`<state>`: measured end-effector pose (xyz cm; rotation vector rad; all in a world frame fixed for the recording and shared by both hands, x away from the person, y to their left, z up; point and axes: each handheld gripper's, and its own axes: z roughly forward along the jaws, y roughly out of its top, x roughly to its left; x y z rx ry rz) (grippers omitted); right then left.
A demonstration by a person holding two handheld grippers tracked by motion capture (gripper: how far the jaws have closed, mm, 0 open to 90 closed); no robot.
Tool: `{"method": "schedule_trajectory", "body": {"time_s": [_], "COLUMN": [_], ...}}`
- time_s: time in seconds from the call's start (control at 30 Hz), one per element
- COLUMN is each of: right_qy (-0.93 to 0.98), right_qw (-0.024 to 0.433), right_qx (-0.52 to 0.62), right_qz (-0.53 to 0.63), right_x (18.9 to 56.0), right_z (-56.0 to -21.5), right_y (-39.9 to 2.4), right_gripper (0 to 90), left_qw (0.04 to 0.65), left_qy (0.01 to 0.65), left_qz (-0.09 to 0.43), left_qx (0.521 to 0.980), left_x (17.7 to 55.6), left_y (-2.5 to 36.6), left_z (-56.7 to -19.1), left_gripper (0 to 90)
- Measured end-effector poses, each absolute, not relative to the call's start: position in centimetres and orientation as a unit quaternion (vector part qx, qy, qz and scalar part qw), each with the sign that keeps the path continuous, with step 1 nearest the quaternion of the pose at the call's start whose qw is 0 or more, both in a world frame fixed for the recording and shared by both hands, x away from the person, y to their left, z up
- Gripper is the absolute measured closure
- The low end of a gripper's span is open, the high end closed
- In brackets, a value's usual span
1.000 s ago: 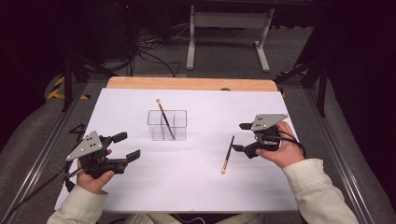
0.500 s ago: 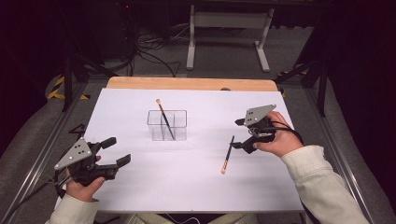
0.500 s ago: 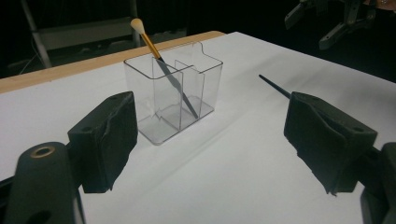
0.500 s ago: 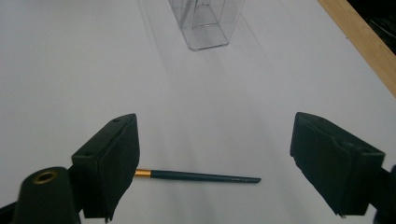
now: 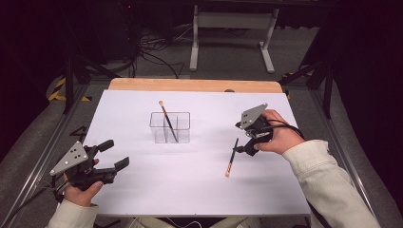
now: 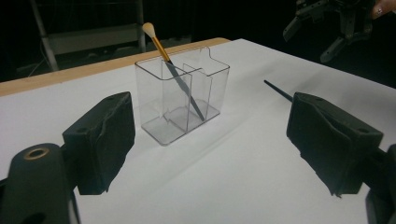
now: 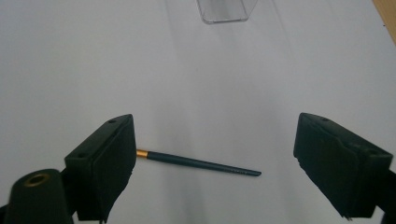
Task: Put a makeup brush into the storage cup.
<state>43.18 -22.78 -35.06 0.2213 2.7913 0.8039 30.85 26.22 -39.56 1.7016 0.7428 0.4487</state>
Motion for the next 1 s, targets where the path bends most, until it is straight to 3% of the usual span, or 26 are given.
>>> {"method": "schedule_trajectory", "body": {"time_s": [1.0], "right_qy": [0.976], "right_qw": [0.083], "right_qx": [0.048], "right_qz": [0.196], "right_x": [44.1], "right_z": [-37.3], "right_y": [-21.5], "right_gripper": [13.3], "left_qw": [0.571], "left_qy": [0.32], "left_qz": [0.176], "left_qx": [0.735], "left_x": [31.1], "left_y": [26.1], "left_z": [-39.9], "left_gripper": [15.8]}}
